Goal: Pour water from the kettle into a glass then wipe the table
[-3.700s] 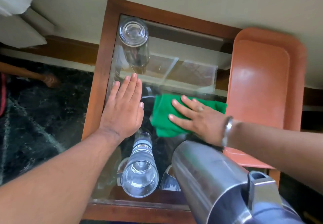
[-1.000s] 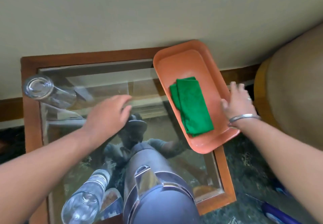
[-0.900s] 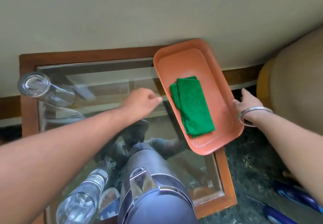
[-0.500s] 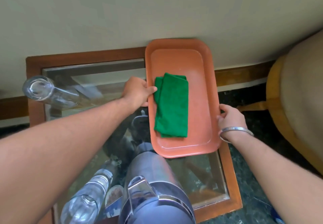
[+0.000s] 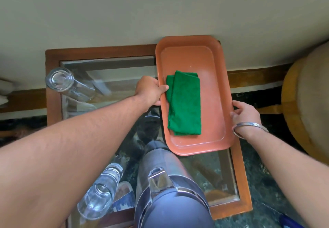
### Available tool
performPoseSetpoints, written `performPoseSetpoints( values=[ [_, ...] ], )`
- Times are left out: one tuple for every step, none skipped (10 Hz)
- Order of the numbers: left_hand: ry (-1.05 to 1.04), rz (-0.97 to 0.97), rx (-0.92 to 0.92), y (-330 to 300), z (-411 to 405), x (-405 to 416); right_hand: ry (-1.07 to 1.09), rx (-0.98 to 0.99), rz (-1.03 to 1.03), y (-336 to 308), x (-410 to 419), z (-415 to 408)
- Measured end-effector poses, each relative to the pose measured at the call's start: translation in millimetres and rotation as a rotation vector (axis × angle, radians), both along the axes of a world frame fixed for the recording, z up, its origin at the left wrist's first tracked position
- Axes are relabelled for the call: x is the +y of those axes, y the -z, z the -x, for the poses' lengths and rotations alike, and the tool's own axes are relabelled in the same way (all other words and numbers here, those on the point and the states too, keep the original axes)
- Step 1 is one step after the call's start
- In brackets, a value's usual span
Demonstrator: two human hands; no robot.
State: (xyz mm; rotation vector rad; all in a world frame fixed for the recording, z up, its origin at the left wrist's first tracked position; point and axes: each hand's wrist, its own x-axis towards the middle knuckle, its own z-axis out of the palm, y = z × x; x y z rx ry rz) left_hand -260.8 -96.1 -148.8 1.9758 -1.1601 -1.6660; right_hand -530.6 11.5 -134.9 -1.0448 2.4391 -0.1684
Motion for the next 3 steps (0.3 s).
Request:
performPoseSetpoints(
  values=[
    [-0.003,0.007,-0.017,2,-2,1,-0.008,0.008,0.004,-2,0,1],
    [0.056,0.004,-0.061,-6,-12,9,-0.17,0.152,-0.071,-9,8,-9],
    [0.163,0.093,-0.217,-41,-29,27,-0.565,0.286,-0.065,-31,12,-34]
  ],
)
